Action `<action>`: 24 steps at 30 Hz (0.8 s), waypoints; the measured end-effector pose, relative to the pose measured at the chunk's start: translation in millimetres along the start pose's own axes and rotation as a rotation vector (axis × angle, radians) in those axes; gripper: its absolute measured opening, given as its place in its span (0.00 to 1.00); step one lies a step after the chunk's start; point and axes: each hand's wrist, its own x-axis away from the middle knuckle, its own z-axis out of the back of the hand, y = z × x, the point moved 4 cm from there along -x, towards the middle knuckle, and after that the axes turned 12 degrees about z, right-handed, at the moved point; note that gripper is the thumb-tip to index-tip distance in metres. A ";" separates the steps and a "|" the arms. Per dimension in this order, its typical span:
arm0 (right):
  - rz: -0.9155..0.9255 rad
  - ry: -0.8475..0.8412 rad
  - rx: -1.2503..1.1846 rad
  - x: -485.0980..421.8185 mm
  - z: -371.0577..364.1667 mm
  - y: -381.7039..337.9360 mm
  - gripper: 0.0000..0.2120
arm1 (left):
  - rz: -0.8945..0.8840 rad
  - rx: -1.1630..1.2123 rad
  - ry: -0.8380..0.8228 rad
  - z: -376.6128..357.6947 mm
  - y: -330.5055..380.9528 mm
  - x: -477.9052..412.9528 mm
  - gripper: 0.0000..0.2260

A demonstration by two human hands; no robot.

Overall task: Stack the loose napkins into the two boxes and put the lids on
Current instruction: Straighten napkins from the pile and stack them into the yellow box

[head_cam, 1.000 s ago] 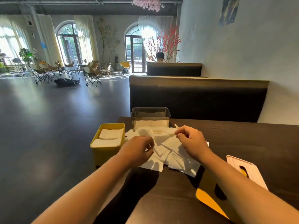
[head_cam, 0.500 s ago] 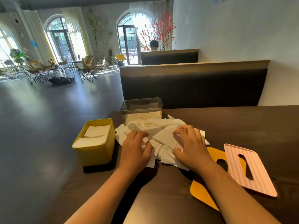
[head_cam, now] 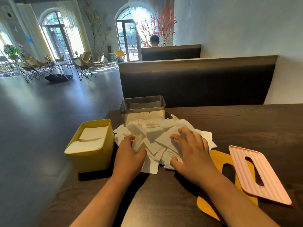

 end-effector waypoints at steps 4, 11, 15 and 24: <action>-0.046 0.051 -0.012 0.5 2.3 3.5 0.30 | 0.035 0.063 -0.003 1.6 0.1 -1.2 0.21; -0.090 0.139 0.035 1.2 4.6 7.7 0.25 | -0.127 0.040 0.045 1.1 8.6 14.4 0.20; -0.079 0.246 -0.029 3.2 7.4 10.0 0.20 | -0.152 0.028 0.032 0.9 10.7 16.2 0.19; -0.018 0.562 -0.164 9.2 14.3 14.3 0.18 | -0.199 -0.001 0.028 1.2 12.5 24.6 0.18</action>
